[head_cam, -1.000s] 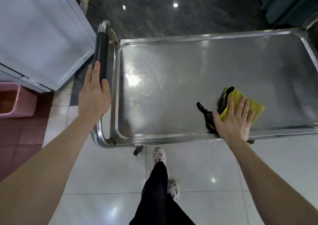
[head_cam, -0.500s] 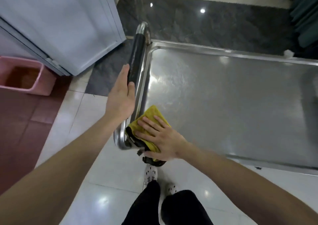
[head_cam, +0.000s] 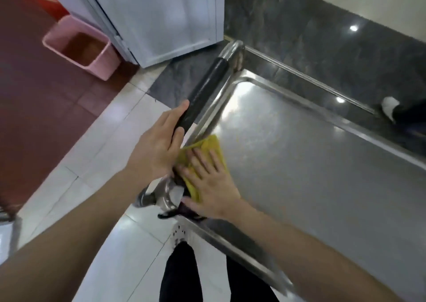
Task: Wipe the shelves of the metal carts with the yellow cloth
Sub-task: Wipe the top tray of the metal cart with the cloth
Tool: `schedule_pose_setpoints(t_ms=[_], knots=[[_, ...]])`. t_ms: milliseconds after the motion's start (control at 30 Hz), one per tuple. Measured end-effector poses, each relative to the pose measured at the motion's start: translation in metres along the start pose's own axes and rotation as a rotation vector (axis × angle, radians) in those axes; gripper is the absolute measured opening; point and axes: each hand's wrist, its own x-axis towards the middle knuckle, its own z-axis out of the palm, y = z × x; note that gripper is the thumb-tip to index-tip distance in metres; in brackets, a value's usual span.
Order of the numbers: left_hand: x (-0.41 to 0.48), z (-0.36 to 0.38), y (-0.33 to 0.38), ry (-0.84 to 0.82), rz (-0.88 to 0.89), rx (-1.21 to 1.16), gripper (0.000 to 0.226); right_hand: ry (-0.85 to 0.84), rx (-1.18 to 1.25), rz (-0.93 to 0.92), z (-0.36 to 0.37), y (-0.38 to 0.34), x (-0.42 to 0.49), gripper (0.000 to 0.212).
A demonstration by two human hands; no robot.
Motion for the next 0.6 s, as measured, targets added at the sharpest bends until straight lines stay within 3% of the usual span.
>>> schedule_pose_setpoints(t_ms=[67, 133, 200, 333, 500, 600], knots=[[0.0, 0.001, -0.001, -0.012, 0.001, 0.012, 0.056, -0.083, 0.03, -0.224, 0.007, -0.01, -0.017, 0.077], [0.0, 0.002, 0.0, -0.012, -0.02, 0.017, 0.056, -0.09, -0.014, -0.316, 0.001, 0.036, -0.004, 0.081], [0.0, 0.002, 0.0, -0.007, -0.037, 0.038, 0.057, -0.013, -0.057, -0.162, -0.012, 0.106, 0.027, 0.084], [0.0, 0.002, 0.001, -0.011, -0.054, 0.069, 0.056, 0.093, -0.159, 0.396, -0.05, 0.213, 0.082, 0.085], [-0.002, 0.002, 0.0, -0.006, -0.057, 0.062, 0.057, 0.121, -0.09, 0.475, -0.033, 0.157, 0.126, 0.085], [0.0, 0.003, -0.001, -0.003, -0.052, 0.08, 0.057, 0.087, -0.065, 0.53, -0.038, 0.172, 0.103, 0.086]])
